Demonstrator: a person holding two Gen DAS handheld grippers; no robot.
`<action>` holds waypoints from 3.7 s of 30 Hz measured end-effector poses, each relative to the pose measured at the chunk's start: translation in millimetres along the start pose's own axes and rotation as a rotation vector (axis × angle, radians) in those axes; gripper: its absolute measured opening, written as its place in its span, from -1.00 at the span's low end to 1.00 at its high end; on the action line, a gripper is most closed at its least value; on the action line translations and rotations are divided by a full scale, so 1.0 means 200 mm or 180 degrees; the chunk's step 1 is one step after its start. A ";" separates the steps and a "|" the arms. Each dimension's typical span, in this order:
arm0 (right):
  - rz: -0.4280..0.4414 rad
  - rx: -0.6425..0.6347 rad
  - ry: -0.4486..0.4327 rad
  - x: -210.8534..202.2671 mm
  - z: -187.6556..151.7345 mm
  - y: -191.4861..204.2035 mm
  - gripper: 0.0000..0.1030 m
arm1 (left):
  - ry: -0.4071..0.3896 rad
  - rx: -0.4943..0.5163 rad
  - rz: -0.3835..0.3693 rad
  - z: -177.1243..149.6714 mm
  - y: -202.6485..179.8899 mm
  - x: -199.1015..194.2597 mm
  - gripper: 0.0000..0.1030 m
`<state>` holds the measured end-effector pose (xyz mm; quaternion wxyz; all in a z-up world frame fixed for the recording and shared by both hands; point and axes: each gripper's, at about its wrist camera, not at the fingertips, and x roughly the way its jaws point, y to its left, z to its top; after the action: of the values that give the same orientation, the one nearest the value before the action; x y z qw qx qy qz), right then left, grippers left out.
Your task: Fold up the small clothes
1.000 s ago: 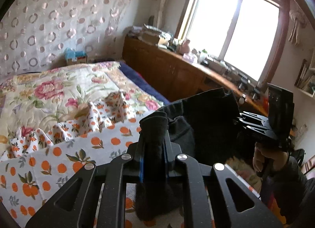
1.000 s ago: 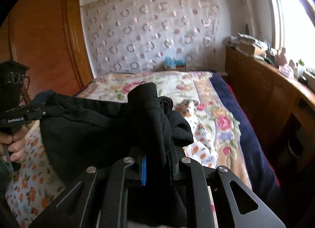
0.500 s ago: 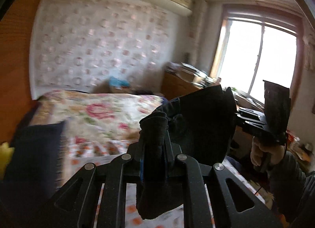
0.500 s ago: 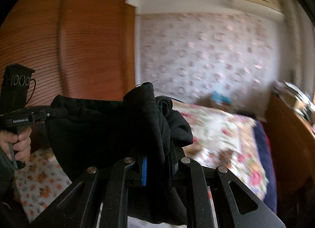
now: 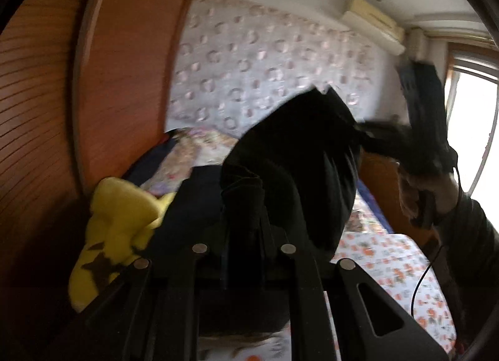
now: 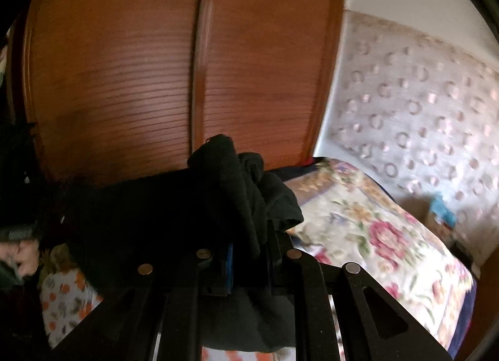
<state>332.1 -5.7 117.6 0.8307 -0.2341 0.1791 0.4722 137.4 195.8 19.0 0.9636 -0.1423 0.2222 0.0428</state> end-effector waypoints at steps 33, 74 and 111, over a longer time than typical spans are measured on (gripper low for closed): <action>-0.1189 0.1221 -0.0274 -0.62 -0.66 0.44 0.44 | -0.0223 0.0803 -0.0010 -0.17 -0.50 -0.20 0.55; -0.1964 0.1766 -0.0630 -0.99 -0.88 1.06 0.44 | -0.0348 0.0947 -0.0177 -0.22 -0.84 -0.48 0.55; -0.1928 0.1753 -0.0643 -1.09 -0.95 1.01 0.44 | -0.0351 0.0954 -0.0175 -0.22 -0.83 -0.48 0.55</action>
<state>34.8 -174.8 30.4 0.9769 0.0020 0.1393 0.1617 57.3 22.0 65.0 0.9856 -0.0004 0.1689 -0.0094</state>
